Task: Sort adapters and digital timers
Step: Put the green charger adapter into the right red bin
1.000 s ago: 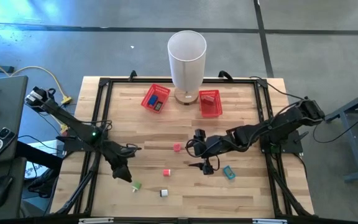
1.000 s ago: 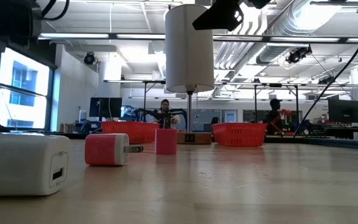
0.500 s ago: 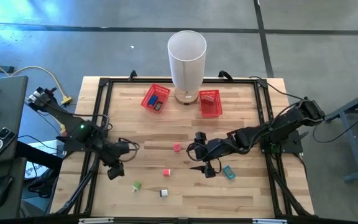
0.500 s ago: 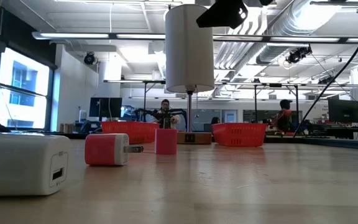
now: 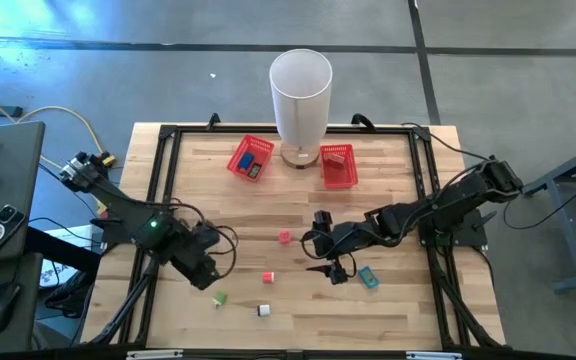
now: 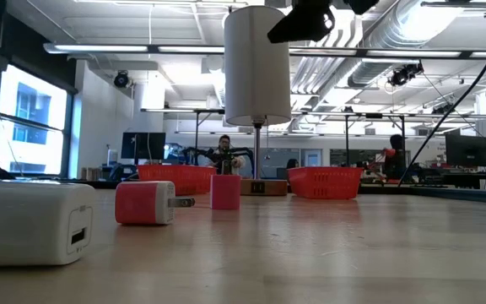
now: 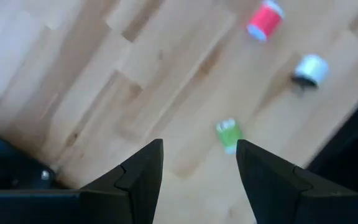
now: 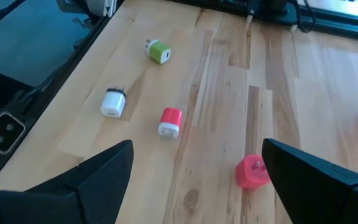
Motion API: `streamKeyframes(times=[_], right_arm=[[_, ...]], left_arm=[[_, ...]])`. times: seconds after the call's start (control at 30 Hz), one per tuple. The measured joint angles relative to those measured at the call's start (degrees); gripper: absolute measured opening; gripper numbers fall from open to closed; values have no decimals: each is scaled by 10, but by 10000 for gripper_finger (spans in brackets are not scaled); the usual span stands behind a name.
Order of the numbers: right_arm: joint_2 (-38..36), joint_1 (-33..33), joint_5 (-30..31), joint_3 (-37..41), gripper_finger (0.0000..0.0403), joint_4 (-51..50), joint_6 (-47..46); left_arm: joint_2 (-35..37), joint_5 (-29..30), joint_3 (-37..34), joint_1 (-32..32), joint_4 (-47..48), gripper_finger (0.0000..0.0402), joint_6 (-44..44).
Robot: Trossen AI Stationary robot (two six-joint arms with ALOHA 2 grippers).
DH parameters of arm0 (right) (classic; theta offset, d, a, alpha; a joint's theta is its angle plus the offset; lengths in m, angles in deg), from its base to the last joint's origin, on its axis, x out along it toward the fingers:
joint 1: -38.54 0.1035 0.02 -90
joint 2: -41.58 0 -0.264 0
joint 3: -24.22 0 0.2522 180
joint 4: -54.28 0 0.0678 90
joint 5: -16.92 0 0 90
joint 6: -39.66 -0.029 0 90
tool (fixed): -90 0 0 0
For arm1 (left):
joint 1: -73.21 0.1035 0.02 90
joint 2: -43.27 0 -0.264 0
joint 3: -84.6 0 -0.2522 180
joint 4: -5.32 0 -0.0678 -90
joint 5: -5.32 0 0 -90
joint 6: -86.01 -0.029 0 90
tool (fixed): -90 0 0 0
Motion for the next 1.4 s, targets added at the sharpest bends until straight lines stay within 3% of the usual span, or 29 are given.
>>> streamKeyframes(times=[0.2,0.43,0.53,0.87,1.27,1.4], right_arm=[[0,1,0,20,344,13,-30],[0,8,-4,49,344,31,-59],[0,19,-4,50,344,35,-60],[0,42,-4,50,344,59,-57],[0,66,-5,50,344,60,-57],[0,70,-5,50,344,60,-57]], left_arm=[[-35,14,0,3,-25,197,106],[-61,14,0,23,-31,197,78],[-61,17,0,34,-28,197,130],[-119,-31,0,-32,-47,197,290],[-207,-107,0,-36,-84,197,277],[-214,-99,0,-35,-84,197,258]])
